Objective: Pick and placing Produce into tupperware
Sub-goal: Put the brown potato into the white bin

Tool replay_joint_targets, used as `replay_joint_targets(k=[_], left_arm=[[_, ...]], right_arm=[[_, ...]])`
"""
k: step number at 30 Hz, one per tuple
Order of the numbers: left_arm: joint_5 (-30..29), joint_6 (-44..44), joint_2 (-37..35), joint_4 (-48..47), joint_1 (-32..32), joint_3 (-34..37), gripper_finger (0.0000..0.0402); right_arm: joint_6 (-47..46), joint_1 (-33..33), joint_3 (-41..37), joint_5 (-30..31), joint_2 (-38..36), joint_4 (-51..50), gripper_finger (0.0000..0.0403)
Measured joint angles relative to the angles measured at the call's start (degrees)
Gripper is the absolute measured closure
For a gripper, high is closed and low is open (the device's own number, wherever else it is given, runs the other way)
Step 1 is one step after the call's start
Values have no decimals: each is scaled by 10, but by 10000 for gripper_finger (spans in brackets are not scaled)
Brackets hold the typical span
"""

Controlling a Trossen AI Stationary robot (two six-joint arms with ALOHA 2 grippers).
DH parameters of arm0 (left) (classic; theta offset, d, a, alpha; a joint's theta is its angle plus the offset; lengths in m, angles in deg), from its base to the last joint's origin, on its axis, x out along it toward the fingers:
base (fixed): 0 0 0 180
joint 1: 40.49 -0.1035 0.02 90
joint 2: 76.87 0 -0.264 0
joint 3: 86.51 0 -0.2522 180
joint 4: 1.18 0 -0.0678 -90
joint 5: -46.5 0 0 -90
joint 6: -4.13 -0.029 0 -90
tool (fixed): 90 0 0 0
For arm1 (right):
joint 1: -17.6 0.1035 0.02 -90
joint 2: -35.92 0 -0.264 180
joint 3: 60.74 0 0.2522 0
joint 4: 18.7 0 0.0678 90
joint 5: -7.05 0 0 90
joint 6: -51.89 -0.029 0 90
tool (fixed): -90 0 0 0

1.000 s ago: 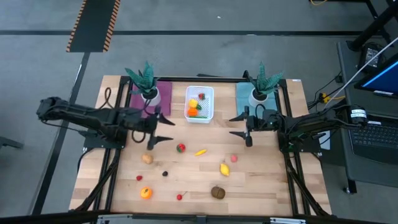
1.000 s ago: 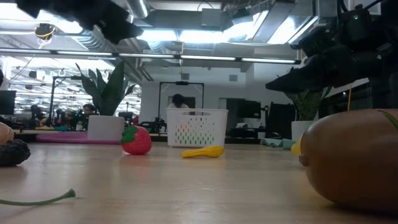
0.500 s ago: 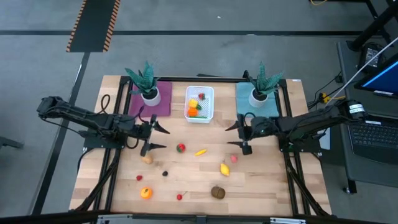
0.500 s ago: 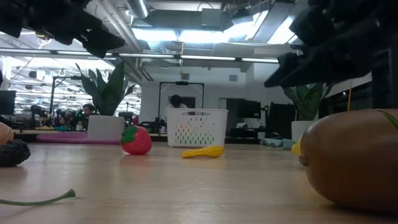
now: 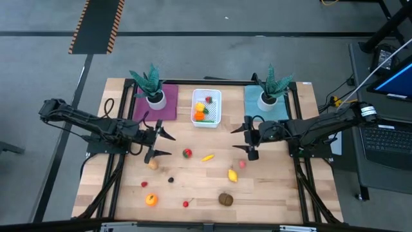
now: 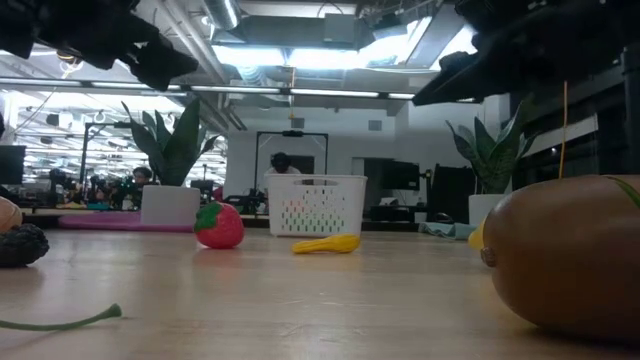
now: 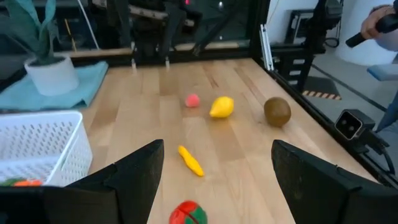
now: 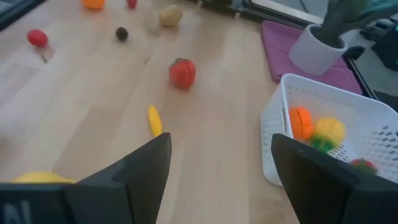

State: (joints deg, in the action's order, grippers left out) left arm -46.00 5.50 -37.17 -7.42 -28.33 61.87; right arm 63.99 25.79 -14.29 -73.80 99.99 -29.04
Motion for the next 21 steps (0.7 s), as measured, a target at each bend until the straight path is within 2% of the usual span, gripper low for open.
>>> replay_joint_targets(k=[4, 10, 17, 21], left_arm=[[0, 16, 0, -121, 9, -36, 111], [-26, 90, 21, -354, 49, -142, 111], [-49, 234, 125, -518, 127, -238, 111], [-49, 341, 203, -600, 171, -277, 111]], right_arm=[[-1, 0, -1, 4, 0, -1, 125], [-3, -1, -1, 4, 0, -3, 125], [-72, -1, -2, 4, 0, -1, 125], [-73, -1, -2, 4, 0, 1, 125]])
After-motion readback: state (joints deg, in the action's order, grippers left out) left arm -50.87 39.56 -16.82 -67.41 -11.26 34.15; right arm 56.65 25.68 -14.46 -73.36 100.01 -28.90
